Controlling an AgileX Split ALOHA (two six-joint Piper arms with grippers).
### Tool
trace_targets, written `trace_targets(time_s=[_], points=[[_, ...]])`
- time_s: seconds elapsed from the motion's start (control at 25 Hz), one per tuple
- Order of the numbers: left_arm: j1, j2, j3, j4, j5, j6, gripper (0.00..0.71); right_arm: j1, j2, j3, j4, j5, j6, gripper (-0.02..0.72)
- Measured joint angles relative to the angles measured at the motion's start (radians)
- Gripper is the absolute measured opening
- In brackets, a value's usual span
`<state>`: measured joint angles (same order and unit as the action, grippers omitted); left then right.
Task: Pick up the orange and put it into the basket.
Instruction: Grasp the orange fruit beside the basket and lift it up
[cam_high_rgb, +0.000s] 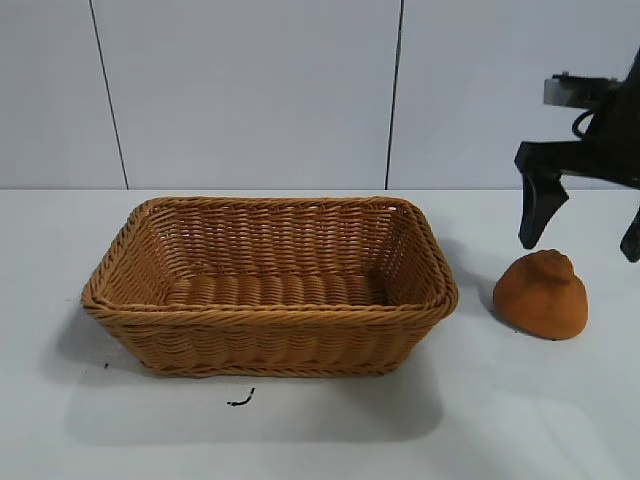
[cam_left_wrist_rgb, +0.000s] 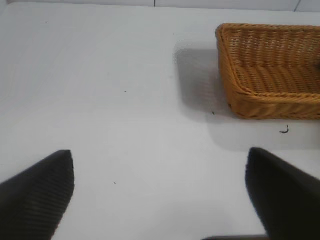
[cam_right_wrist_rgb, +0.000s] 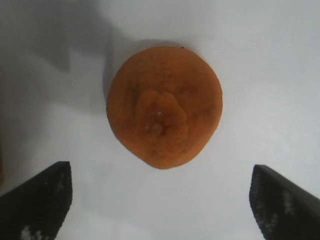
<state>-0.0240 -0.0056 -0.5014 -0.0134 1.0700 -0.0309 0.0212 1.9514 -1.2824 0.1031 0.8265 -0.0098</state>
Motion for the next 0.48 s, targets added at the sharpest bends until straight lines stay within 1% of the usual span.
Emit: trace_targets(time_s=[0.2, 0.28, 0.36, 0.4, 0.44, 0.48], points=[[0.0, 0.0, 0.0, 0.0, 0.0, 0.0, 0.667, 0.0, 0.063, 0.0, 0.0, -0.07, 0.01, 0.619], [0.0, 0.0, 0.0, 0.0, 0.0, 0.0, 0.667, 0.0, 0.076, 0.0, 0.0, -0.086, 0.017, 0.561], [0.0, 0.0, 0.0, 0.0, 0.0, 0.0, 0.667, 0.0, 0.083, 0.0, 0.0, -0.087, 0.027, 0.475], [0.0, 0.0, 0.0, 0.0, 0.0, 0.0, 0.667, 0.0, 0.085, 0.0, 0.0, -0.087, 0.03, 0.412], [0.0, 0.0, 0.0, 0.0, 0.0, 0.0, 0.667, 0.0, 0.086, 0.0, 0.0, -0.088, 0.03, 0.317], [0.0, 0.0, 0.0, 0.0, 0.0, 0.0, 0.667, 0.0, 0.087, 0.0, 0.0, -0.088, 0.03, 0.239]])
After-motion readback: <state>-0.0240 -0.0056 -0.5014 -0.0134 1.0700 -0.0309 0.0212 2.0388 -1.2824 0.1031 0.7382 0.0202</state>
